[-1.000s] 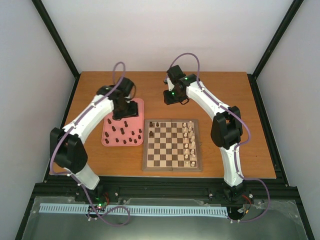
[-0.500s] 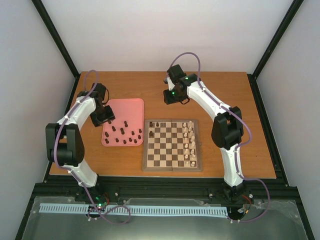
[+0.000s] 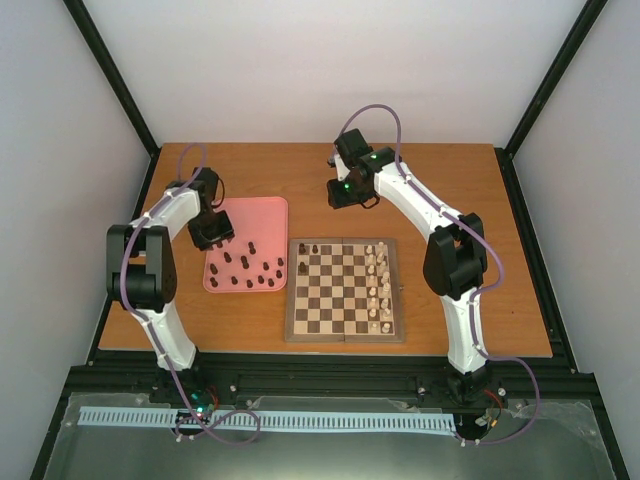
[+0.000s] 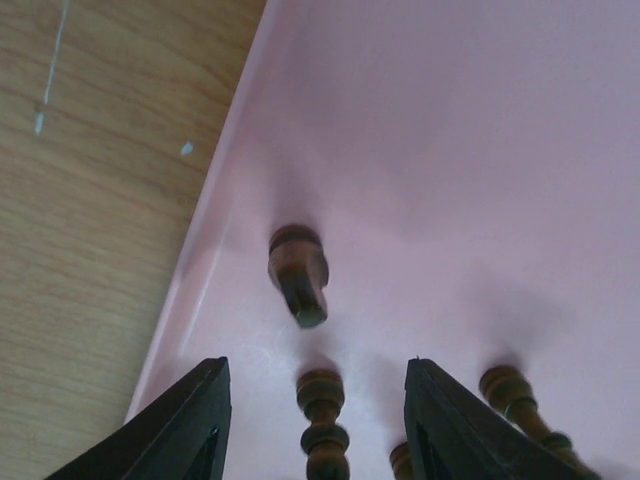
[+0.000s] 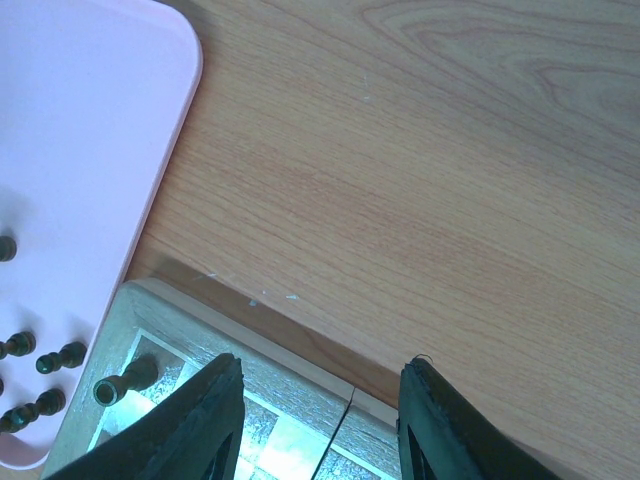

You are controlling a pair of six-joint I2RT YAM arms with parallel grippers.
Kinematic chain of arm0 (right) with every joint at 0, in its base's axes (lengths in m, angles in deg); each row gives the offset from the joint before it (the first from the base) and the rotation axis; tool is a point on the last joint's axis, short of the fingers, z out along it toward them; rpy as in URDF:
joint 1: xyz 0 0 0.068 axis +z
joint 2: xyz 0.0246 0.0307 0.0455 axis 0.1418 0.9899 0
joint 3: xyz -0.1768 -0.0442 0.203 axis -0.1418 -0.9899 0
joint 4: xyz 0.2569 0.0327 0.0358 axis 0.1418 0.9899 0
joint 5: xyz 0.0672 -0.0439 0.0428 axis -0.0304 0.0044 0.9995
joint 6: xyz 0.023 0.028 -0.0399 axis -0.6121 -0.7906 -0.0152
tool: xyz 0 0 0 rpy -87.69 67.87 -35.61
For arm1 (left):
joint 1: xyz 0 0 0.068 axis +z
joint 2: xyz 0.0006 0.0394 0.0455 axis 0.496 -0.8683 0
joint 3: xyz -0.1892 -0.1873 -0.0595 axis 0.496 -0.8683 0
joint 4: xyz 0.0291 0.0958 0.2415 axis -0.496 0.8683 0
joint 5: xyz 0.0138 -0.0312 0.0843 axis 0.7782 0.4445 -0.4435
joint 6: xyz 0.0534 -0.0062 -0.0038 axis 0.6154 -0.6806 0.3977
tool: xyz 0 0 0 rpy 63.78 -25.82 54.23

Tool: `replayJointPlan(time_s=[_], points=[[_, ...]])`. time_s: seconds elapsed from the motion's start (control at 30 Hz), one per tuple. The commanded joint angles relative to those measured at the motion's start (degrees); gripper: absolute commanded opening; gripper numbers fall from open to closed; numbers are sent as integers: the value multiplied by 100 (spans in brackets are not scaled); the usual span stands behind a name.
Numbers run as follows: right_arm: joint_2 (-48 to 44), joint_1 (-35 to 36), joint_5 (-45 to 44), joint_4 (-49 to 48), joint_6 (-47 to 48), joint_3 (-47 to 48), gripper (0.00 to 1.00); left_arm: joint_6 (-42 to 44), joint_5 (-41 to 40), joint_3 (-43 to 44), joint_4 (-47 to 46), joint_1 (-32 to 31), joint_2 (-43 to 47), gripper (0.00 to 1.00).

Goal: Set up the chess pieces on the board
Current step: Pick up the chess piece from the storage box.

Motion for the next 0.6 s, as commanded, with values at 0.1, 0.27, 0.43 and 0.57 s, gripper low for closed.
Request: replayJointPlan(time_s=[0.1, 0.27, 0.43, 0.57], points=[[-87, -49, -10, 93, 96, 76, 44, 21, -78, 528, -185, 104, -313, 47], [22, -49, -20, 177, 132, 266, 44, 62, -102, 641, -155, 137, -492, 46], [50, -49, -23, 184, 137, 265, 44, 87, -140, 595, -203, 214, -539, 43], [91, -49, 19, 181, 128, 264, 44, 107, -148, 580, -243, 229, -565, 40]])
